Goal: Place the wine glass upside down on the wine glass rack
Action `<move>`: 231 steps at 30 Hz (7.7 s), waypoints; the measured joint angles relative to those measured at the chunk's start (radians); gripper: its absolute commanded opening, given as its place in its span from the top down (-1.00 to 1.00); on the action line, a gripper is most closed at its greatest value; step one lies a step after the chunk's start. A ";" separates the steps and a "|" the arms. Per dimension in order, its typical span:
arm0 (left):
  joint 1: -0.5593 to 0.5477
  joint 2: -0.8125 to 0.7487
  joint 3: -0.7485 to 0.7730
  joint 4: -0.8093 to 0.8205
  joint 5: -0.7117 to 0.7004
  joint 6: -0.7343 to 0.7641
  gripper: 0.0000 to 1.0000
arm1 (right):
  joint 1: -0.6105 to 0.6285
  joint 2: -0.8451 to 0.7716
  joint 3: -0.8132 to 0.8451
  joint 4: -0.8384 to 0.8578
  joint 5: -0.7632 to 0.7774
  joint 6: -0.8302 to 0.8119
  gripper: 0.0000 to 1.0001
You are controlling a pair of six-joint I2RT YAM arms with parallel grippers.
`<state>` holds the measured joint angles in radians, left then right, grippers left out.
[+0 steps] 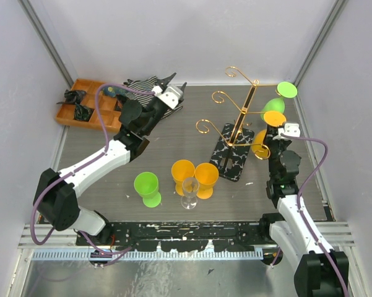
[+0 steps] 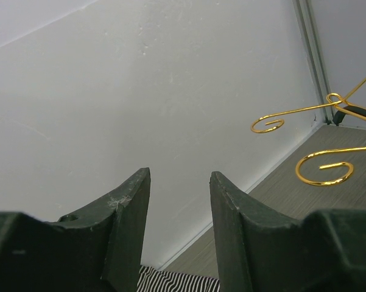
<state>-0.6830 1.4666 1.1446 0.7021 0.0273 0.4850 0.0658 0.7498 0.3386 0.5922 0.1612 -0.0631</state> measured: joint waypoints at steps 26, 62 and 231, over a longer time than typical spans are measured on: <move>0.000 -0.047 -0.055 0.003 -0.005 0.003 -0.04 | 0.002 -0.142 0.194 -0.494 0.000 -0.015 -0.25; 0.000 -0.179 -0.105 -0.224 -0.136 -0.054 -0.14 | 0.003 0.022 0.884 -1.025 0.177 0.094 -0.58; 0.220 -0.228 0.218 -0.887 -0.118 -1.883 1.00 | 1.027 0.491 0.989 -0.571 0.210 -0.297 -0.29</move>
<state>-0.4629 1.2388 1.3624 -0.1844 -0.0910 -1.3979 1.0924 1.2411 1.3277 0.0212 0.3710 -0.3603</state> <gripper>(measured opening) 0.194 0.561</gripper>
